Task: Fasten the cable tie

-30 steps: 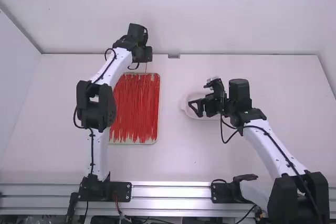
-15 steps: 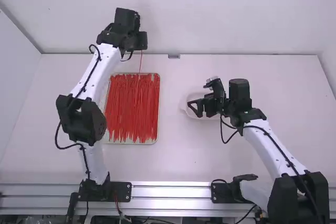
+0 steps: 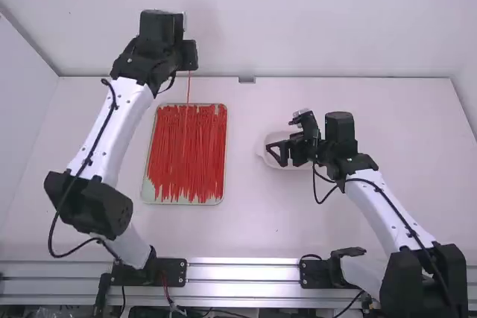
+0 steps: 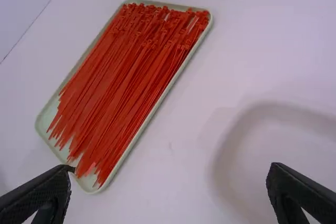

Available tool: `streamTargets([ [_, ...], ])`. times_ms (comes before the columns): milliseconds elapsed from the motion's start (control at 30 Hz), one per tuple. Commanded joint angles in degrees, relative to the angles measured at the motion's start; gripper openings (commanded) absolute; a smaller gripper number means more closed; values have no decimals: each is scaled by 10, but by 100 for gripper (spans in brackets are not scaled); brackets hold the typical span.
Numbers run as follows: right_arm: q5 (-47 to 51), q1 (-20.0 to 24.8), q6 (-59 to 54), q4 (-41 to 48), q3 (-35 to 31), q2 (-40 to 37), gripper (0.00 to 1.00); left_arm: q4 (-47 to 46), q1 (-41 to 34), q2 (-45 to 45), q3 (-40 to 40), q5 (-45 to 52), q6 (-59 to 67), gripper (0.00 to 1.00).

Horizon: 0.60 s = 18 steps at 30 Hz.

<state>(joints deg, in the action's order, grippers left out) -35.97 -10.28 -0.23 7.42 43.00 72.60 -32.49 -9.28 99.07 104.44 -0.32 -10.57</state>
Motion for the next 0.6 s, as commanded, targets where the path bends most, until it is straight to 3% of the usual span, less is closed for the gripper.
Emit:
streamTargets([
  [0, -19, -3, -1, -6, 20, 4, 100, 18, -6, -49, -56, -9, 5, 2],
  [333, -63, -3, -1, -24, 20, 4, 100, 153, -6, -180, -293, -6, -4, 2],
  [567, -105, -3, -1, -44, 20, 4, 100, 236, -18, -227, -415, 15, -5, 2],
])
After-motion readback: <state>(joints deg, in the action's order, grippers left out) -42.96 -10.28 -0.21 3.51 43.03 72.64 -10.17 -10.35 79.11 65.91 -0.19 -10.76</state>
